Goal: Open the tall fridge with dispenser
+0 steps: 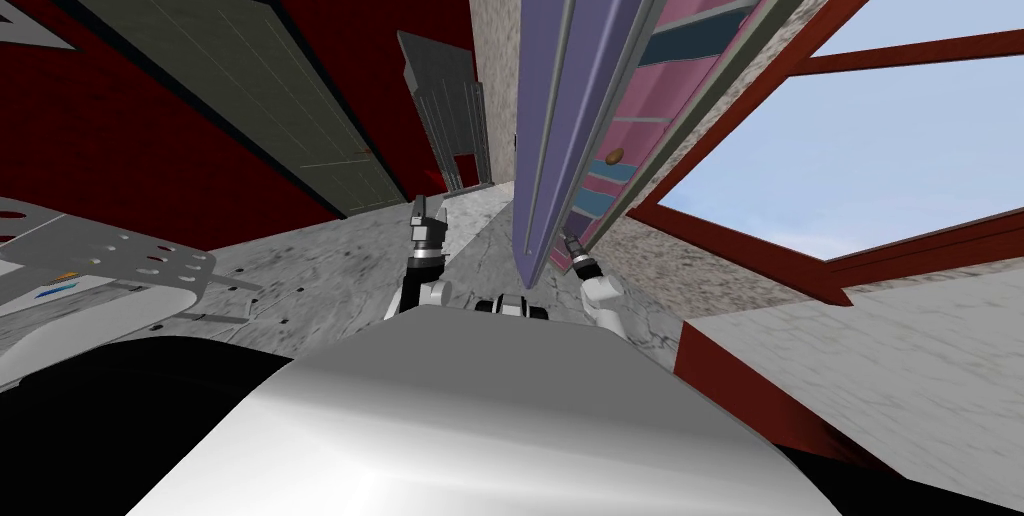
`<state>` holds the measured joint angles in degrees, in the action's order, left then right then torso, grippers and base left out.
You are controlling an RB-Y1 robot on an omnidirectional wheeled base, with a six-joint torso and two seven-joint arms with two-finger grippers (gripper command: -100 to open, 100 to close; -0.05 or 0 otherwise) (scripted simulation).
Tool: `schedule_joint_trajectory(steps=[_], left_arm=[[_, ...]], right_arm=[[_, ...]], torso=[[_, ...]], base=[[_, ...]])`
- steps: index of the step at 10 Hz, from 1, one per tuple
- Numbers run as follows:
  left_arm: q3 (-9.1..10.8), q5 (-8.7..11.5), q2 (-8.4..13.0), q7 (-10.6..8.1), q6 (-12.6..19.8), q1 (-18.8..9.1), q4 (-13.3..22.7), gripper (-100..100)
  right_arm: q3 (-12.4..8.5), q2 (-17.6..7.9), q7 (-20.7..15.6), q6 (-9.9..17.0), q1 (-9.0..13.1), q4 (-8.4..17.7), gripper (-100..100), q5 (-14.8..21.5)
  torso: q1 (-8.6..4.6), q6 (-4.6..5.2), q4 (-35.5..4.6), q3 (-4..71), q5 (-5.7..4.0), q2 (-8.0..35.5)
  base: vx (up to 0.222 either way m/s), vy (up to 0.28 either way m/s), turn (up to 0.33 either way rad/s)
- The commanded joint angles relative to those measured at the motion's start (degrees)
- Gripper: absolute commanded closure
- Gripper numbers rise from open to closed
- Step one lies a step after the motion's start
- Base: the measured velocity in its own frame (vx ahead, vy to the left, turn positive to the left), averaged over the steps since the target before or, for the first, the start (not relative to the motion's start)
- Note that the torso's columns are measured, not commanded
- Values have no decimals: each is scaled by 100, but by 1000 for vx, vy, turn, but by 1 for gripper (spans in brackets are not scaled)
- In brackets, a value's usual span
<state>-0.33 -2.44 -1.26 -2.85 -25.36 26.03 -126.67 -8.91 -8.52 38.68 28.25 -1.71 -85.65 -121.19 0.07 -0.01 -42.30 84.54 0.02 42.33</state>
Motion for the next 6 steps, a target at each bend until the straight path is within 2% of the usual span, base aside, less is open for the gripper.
schedule_joint_trajectory(steps=[1, 2, 4, 6], left_arm=[[-1, 0, -1, 0, 0, 0, 0, 0], [-1, 0, -1, 0, 0, 1, 0, 0], [-1, 0, -1, 0, 0, 0, 0, 0], [0, 0, 0, 0, 0, 0, 0, 0]], right_arm=[[-2, 3, -80, 73, 24, -2, -100, -50], [1, -18, -99, 107, 30, -37, -100, -100], [0, 271, -101, 125, 32, -65, -100, -140], [0, 605, -100, 135, 33, -82, -100, -165]], torso=[[24, -2, 4, 7, 4, -13], [30, -7, 5, 14, 8, -23], [18, -64, -15, 30, 7, -56], [5, -69, -29, 45, 11, -82]], base=[[72, 186, 12], [44, 186, -59], [-1, 98, -10], [-1, 13, 18]])
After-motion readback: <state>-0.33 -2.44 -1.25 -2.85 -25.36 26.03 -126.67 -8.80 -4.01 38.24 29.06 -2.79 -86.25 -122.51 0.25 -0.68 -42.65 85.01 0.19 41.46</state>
